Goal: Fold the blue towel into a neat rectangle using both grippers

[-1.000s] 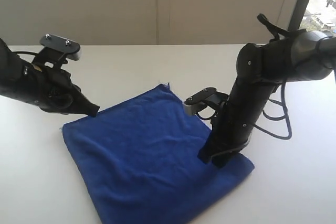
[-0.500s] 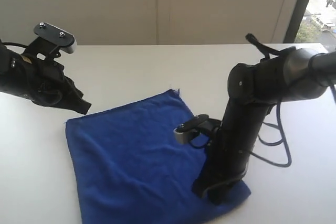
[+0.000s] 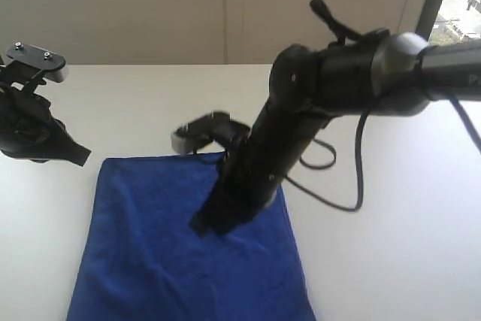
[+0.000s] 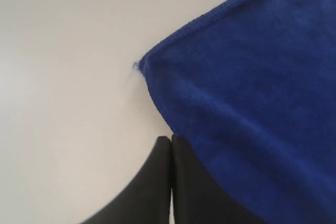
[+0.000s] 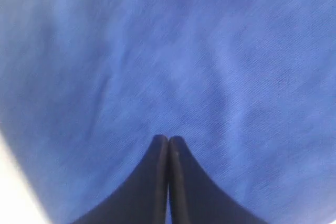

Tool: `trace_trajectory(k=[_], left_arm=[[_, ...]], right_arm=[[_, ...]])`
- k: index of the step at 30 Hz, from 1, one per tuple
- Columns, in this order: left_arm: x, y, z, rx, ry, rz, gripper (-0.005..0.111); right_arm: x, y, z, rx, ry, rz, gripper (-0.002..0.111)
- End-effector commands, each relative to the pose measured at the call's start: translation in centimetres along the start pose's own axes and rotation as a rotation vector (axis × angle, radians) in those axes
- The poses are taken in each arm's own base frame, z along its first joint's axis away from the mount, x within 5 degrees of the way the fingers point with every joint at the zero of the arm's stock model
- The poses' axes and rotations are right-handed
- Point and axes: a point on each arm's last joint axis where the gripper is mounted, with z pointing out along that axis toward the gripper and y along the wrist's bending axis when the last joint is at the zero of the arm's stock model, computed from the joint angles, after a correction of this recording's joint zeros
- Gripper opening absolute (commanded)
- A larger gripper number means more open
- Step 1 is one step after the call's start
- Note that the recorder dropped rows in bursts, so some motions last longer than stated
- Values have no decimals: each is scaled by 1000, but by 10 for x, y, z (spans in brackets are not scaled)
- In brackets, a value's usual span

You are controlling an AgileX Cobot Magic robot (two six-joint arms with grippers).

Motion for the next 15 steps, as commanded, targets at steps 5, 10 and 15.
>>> trace_trajectory(k=[5, 10, 15], left_arm=[[8, -5, -1, 62, 86, -17, 0], [8, -5, -1, 62, 86, -17, 0], [9, -5, -1, 63, 89, -17, 0]], right_arm=[[-34, -72, 23, 137, -115, 63, 0], [-33, -85, 52, 87, -21, 86, 0], [-30, -93, 57, 145, 30, 66, 0]])
